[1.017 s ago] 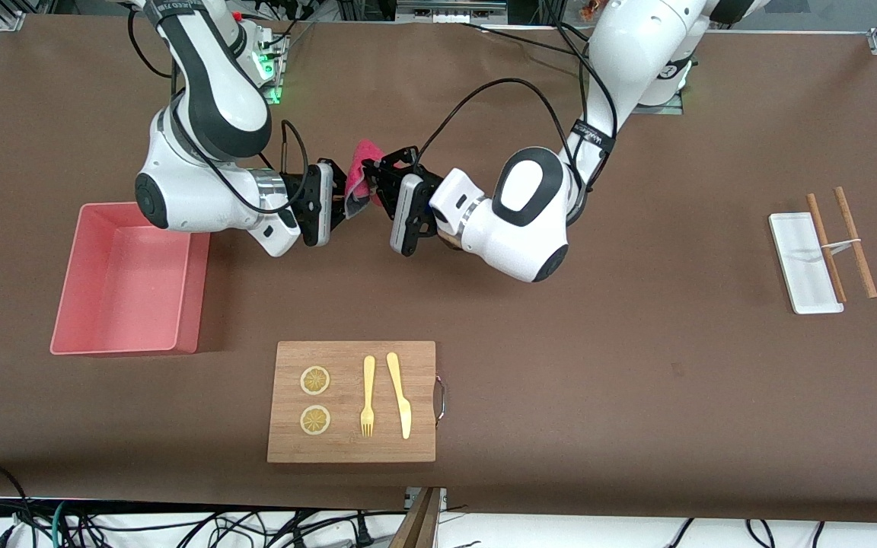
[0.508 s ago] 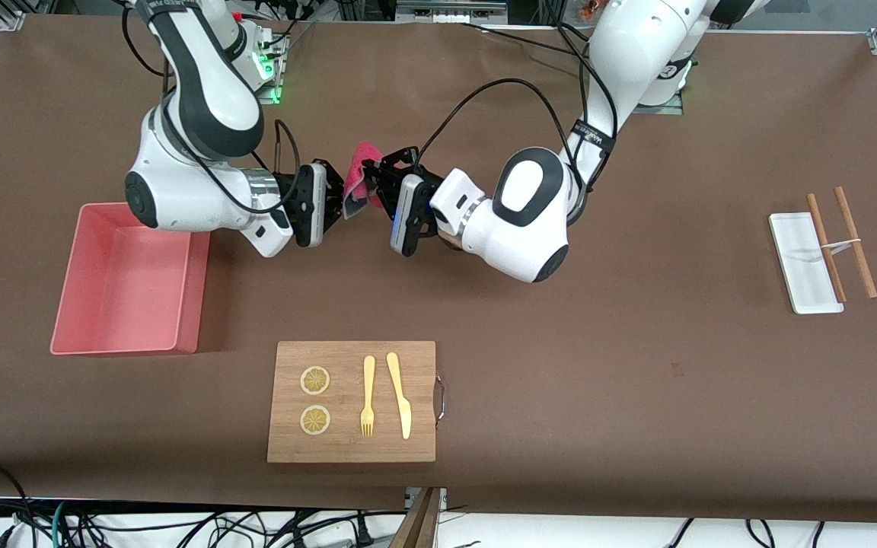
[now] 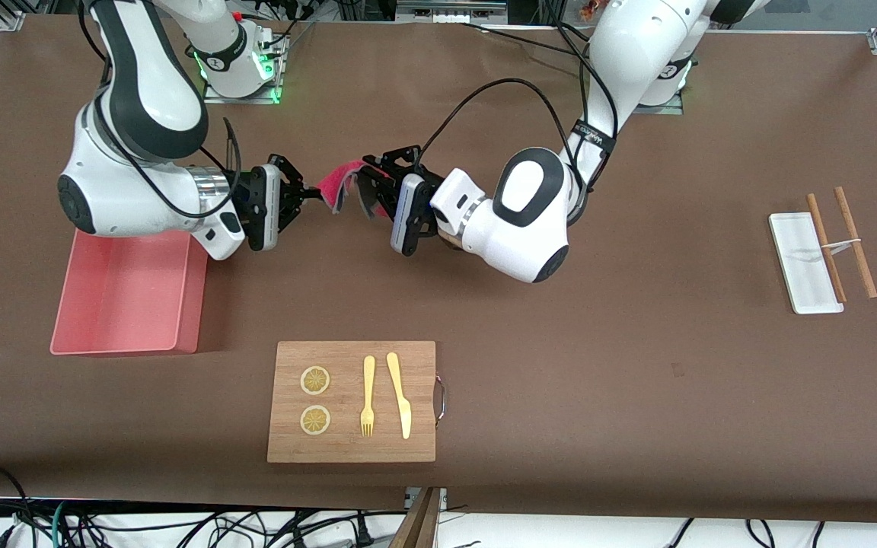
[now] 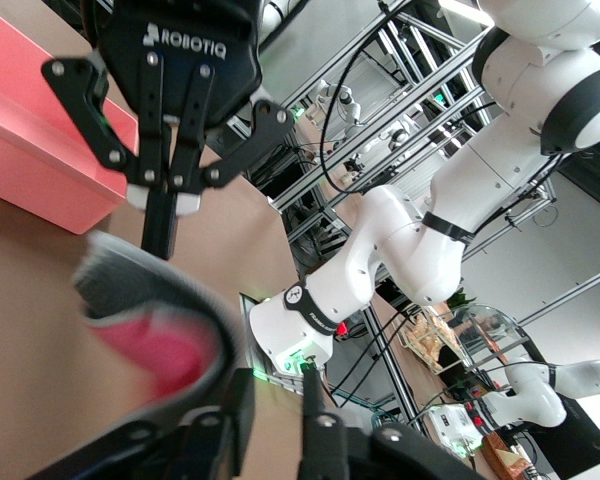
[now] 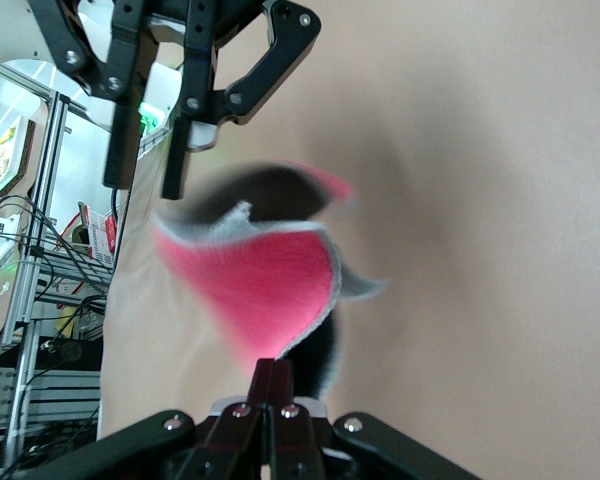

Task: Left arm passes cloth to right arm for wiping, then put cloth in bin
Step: 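Open the left gripper and pull the cloth away with the right gripper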

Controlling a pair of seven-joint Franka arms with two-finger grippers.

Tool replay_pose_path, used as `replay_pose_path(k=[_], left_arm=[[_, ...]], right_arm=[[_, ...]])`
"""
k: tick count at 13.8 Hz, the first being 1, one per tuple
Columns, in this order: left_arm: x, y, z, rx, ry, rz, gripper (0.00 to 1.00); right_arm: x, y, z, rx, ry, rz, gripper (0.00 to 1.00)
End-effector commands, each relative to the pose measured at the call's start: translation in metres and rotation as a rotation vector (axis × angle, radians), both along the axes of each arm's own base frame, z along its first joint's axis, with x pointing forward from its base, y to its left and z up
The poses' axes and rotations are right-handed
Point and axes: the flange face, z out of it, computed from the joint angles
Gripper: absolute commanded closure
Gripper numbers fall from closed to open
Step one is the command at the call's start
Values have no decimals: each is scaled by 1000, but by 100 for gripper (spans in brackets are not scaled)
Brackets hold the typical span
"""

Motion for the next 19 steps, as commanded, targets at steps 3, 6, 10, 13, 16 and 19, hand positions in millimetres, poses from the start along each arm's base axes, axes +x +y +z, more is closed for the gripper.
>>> replay_pose_path(k=[3,6,10,13,16,19], left_arm=[[3,10,12,-50,18,-2,0],[11,19,17,-48,10,12,0],[31,53,30,27,-52,27,0],[58,97,29,163,-82,57,0],[63,124,52,397,-123,74,0],[66,145,98,644,-213,121,0]], right_arm=[[-8,-3,55,-183,81,-99,100],[-12,-8,83,-288,109,-170,100],[-16,-33,105,-463,109,-344,100],[-14,-48,114,-623,95,-518,100],[-8,-59,115,-729,89,-683,100],[2,-73,93,-789,142,-824,100]])
